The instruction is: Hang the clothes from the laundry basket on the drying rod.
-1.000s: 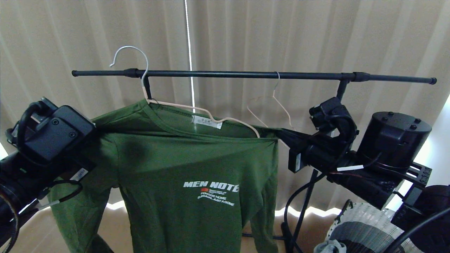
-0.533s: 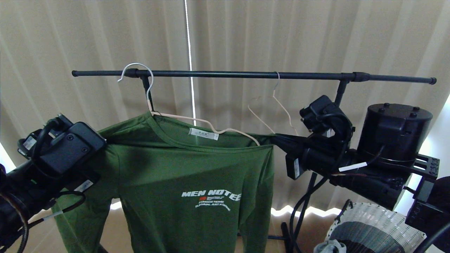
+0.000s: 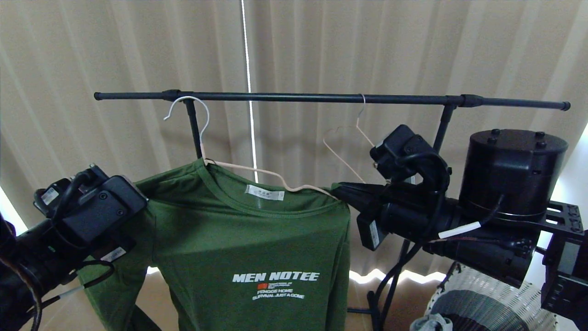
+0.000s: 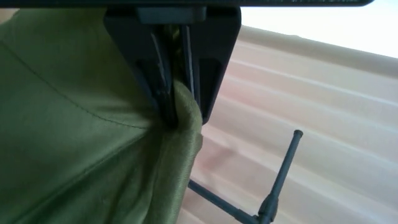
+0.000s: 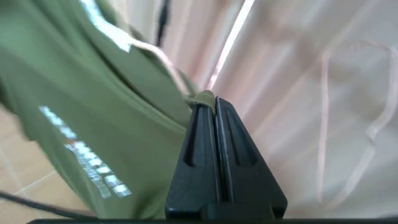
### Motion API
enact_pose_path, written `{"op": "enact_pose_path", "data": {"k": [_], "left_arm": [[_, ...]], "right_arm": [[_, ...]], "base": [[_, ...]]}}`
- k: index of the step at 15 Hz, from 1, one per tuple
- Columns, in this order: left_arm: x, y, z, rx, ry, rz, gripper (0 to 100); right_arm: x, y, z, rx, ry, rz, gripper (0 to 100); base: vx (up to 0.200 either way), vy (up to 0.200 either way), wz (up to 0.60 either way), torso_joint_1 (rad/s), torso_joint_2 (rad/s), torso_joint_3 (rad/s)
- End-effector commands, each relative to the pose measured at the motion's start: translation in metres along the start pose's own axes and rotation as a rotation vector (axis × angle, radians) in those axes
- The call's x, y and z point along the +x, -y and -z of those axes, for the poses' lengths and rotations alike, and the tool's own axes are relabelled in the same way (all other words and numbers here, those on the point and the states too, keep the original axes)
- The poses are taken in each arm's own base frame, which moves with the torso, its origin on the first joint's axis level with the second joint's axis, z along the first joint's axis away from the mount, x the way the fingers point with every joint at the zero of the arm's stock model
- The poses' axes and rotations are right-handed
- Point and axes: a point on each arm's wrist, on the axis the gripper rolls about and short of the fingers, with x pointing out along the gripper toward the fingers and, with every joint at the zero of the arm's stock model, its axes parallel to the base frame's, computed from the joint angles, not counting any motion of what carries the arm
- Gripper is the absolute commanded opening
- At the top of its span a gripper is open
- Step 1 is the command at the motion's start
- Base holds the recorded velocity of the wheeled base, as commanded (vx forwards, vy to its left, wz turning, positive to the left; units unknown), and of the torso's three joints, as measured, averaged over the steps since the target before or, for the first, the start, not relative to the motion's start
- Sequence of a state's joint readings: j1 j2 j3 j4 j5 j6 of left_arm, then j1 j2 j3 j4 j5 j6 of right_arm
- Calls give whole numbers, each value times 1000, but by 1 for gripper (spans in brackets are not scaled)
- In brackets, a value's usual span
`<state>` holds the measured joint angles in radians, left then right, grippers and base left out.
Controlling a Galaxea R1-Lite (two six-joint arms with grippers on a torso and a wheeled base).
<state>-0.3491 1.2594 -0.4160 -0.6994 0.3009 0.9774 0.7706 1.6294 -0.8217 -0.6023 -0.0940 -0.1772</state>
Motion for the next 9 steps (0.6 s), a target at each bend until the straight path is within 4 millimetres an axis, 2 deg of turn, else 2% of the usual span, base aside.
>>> {"op": "enact_pose_path", "data": {"k": [1, 5, 7, 9], "left_arm": [[-1, 3, 2, 14, -4, 10, 0], [-3, 7, 6, 53, 14, 43, 0], [-3, 7, 6, 52, 13, 41, 0], [-2, 2, 3, 34, 19, 18, 0]], "right_arm": [[0, -2, -11, -10, 27, -6, 0], [-8, 8, -29, -15, 80, 26, 0], [-14, 15, -27, -23, 59, 46, 0], [-23, 13, -23, -26, 29, 33, 0]], "base": [[0, 0, 0, 0, 0, 0], [0, 0, 0, 0, 0, 0], [0, 0, 0, 0, 0, 0], [0, 0, 0, 0, 0, 0]]}}
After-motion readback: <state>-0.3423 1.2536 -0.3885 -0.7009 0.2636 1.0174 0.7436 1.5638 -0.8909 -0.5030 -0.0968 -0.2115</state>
